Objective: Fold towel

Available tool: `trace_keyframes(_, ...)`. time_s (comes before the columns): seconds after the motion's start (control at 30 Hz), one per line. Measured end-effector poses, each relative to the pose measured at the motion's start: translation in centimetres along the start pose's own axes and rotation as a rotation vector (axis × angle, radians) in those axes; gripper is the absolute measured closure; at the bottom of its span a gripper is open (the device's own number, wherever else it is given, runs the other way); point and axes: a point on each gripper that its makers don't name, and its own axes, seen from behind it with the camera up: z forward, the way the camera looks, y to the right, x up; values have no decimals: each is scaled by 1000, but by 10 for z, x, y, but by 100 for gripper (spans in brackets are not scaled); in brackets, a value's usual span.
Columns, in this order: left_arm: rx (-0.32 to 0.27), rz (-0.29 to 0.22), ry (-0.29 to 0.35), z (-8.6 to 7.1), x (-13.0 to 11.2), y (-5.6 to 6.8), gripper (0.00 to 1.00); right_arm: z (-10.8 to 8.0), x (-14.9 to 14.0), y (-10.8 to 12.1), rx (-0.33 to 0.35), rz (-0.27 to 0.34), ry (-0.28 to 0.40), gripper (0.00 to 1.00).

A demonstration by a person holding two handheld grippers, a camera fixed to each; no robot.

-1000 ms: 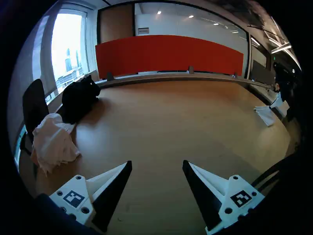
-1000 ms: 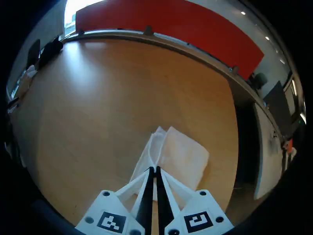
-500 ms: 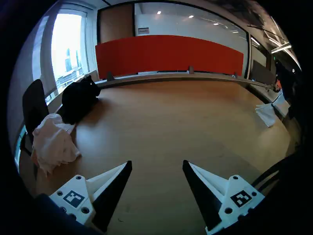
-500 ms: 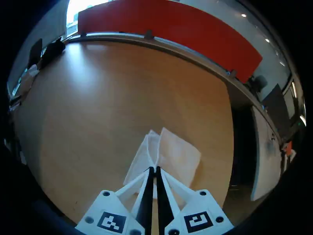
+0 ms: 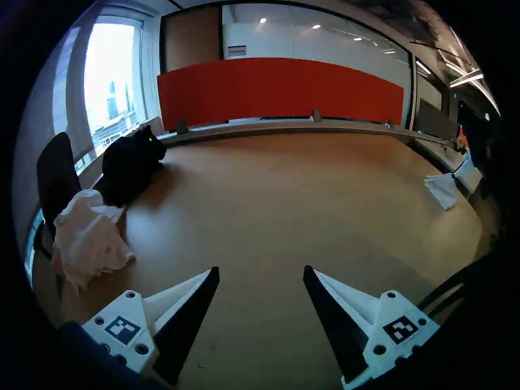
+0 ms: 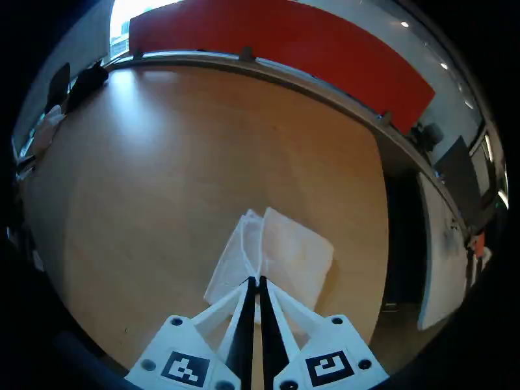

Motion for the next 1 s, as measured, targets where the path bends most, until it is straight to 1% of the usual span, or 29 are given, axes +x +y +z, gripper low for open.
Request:
trace_keyframes(0.2,1,2,-4,-1,-1,0,4,9,-11,-9,14,-4,-19,95)
trace_keyframes(0.5,2,7,-8,-2,-2,1,4,28,-30,-27,46,3,-54,95)
trace_keyframes(0.7,2,7,-10,-1,-1,2,4,38,-40,-33,60,4,-74,94)
trace_keyframes(1.0,3,7,-10,-2,-1,4,4,47,-49,-38,75,-5,-89,93)
